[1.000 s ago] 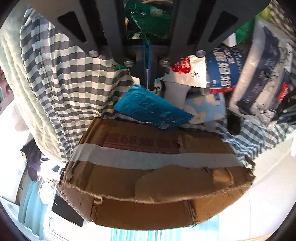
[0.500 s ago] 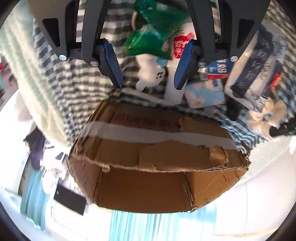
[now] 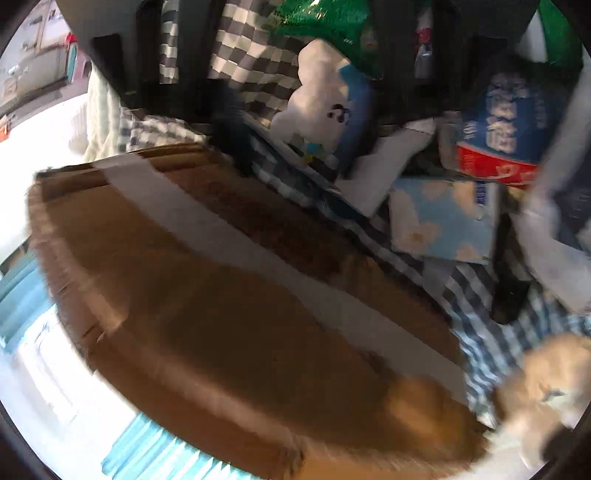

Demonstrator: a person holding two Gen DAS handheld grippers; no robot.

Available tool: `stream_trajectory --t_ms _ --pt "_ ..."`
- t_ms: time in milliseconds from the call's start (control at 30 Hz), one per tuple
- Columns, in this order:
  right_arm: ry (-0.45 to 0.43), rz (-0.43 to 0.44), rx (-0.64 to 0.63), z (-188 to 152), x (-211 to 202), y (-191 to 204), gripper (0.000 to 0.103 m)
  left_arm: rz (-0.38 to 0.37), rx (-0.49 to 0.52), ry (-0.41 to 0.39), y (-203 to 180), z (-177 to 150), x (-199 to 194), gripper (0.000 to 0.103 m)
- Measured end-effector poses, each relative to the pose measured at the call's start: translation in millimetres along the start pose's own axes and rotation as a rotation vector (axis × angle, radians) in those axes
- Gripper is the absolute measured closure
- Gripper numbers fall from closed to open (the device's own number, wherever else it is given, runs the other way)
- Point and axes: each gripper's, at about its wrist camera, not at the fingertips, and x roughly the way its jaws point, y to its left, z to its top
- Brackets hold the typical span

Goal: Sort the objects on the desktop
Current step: 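Lift the scrunchie and blister pack with both grippers and carry them over the box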

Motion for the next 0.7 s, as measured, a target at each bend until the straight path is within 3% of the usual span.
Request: stream_trajectory --t_ms 100,267,533,700 --pt "0.006 0.064 0.057 -3 -2 -10 0.078 0.001 0.003 -0.018 -1 6 -2 0.095" --pt "-0.067 0.131 0.116 -7 -28 -20 0.090 0.005 -0.014 -0.042 -1 11 -5 0.095" --pt "-0.208 0.257 0.259 -34 -79 -42 0.095 -0.004 -0.030 -0.108 -6 22 -24 0.095" --pt "-0.289 0.273 0.313 -30 -115 -42 0.096 -0.017 -0.026 -0.159 -11 28 -42 0.095"
